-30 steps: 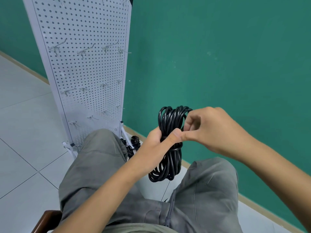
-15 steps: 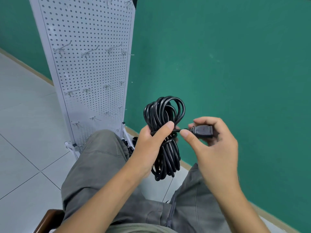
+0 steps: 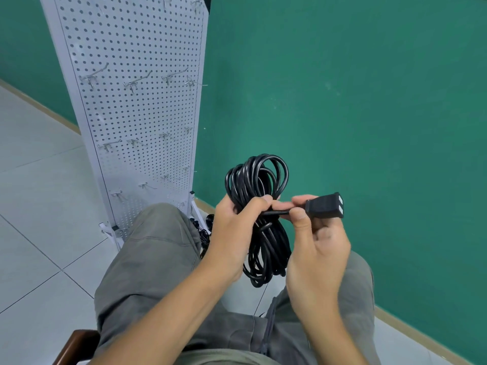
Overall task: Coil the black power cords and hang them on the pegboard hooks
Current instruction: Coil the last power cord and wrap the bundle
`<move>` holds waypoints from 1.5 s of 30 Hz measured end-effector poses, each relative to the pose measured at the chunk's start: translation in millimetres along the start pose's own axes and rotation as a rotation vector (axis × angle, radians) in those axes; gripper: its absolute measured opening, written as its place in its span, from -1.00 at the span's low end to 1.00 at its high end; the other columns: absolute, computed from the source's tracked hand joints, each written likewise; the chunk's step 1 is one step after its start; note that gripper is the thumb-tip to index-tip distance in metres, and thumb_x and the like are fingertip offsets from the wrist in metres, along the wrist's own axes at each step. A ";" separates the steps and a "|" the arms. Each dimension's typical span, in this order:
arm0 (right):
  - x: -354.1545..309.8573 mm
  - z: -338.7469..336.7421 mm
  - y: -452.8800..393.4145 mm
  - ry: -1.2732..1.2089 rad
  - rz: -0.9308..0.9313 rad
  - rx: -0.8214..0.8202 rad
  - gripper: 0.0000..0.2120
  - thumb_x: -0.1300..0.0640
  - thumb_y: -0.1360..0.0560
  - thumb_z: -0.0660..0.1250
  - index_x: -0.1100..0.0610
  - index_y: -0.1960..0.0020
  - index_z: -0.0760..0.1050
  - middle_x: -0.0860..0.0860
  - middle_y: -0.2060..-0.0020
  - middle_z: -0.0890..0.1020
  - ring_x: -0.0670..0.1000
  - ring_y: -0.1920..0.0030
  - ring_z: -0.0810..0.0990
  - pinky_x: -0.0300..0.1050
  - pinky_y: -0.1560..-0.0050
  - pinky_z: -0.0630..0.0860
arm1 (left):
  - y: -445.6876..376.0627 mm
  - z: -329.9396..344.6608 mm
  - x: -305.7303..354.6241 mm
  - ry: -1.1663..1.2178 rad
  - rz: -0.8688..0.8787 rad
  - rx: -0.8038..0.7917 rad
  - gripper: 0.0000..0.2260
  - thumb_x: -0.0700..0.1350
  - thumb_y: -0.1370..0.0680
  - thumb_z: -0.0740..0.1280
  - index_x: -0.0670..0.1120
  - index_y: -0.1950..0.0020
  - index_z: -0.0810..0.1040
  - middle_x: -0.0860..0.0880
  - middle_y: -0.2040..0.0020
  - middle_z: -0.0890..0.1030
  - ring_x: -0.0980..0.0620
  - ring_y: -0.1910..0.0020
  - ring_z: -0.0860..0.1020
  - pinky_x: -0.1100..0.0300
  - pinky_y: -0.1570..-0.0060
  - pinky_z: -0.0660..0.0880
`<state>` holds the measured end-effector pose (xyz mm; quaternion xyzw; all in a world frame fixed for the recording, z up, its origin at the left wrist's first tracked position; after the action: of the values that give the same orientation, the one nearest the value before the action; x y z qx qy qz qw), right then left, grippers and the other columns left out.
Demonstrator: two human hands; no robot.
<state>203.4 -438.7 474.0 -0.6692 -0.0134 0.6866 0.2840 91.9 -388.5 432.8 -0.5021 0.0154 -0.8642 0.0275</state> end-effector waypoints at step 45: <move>9.5 -16.5 -12.1 0.455 -0.298 -0.052 -0.77 0.26 -0.55 0.45 0.05 -0.16 0.65 -0.19 -0.01 0.71 -0.12 -0.02 0.69 -0.10 -0.13 0.60 | -0.5 0.4 -23.9 0.249 -0.200 -0.097 -0.45 0.22 -0.57 0.32 -0.28 -0.19 0.50 -0.36 -0.30 0.59 -0.33 -0.34 0.54 -0.18 -0.41 0.44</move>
<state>223.8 -430.7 468.5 -0.8039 -0.0654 0.4686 0.3604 104.1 -386.5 412.3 -0.3907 0.0103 -0.9165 -0.0850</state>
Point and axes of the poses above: each hand's wrist, its own y-axis away from the middle knuckle, its own z-axis out of the palm, x = y × z, the point moved 5 cm from there along -y, towards the middle knuckle
